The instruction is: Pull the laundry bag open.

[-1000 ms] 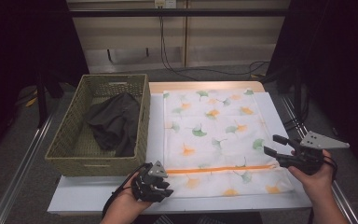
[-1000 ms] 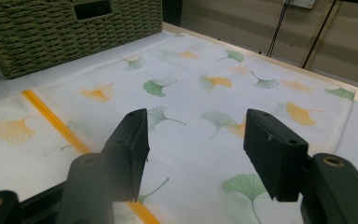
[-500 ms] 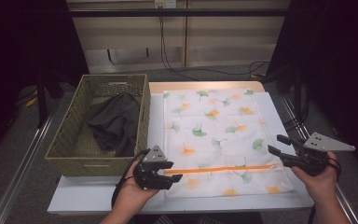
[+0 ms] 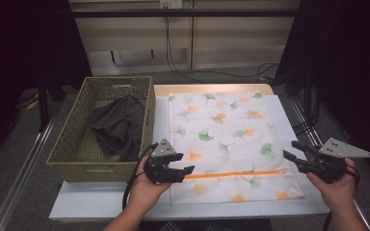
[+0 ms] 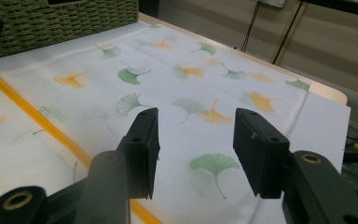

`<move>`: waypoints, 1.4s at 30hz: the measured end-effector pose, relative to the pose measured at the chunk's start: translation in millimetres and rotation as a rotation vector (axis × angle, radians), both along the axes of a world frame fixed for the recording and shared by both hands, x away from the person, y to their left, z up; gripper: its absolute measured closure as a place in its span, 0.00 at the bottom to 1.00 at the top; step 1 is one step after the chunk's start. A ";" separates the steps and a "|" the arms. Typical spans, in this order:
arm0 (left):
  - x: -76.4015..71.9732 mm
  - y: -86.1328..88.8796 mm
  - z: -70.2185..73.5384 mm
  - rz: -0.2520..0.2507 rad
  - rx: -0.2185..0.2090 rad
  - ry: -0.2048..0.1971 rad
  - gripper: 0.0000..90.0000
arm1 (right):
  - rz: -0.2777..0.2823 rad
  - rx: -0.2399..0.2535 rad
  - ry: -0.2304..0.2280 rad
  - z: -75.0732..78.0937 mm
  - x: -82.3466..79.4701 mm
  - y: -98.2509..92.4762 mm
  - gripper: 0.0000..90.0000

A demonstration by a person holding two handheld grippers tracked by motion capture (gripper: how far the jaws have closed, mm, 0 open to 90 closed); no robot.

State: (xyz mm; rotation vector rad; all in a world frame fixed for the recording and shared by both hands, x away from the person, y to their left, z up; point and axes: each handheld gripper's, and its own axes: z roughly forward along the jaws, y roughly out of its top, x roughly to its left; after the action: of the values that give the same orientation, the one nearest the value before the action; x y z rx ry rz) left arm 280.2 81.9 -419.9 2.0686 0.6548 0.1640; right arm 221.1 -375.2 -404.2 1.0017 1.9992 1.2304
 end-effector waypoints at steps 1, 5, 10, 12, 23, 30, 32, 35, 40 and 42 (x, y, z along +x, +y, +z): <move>0.0 0.0 0.0 0.000 0.000 0.000 0.44 | 0.000 0.000 0.001 0.2 -0.4 -0.8 0.57; 1.6 -0.4 -2.6 0.008 -0.003 -0.019 0.44 | -0.018 -0.032 0.000 -0.9 -2.6 -2.8 0.58; 1.3 -1.6 -4.5 0.008 0.010 -0.032 0.43 | -0.020 -0.056 0.021 -3.4 -4.2 -5.2 0.59; 0.1 -2.1 -4.8 0.013 0.027 -0.044 0.42 | -0.038 -0.067 0.032 -4.3 -4.7 -6.2 0.59; 2.6 -2.0 -6.7 0.004 0.033 -0.048 0.41 | -0.120 -0.100 0.134 -12.3 -4.6 -17.1 0.60; 4.7 -5.3 -7.7 -0.006 0.036 -0.046 0.41 | -0.134 -0.131 0.204 -22.1 -2.8 -13.4 0.65; 4.8 -6.0 -8.5 -0.008 0.032 -0.046 0.41 | -0.140 -0.151 0.233 -27.1 -0.9 -12.0 0.65; 5.3 -6.0 -8.9 -0.014 0.025 -0.044 0.40 | -0.151 -0.157 0.254 -30.7 0.6 -11.7 0.65; 5.3 -5.7 -8.9 -0.008 0.040 -0.046 0.40 | -0.158 -0.159 0.284 -37.8 3.5 -13.2 0.65; 5.2 -5.8 -8.9 -0.011 0.041 -0.047 0.40 | -0.158 -0.149 0.292 -40.9 5.5 -16.3 0.65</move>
State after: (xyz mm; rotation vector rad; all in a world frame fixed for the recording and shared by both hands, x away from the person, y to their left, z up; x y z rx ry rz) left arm 285.4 76.1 -428.8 2.1003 0.6161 0.2210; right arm 226.7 -391.5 -445.2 1.2959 2.1451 0.8777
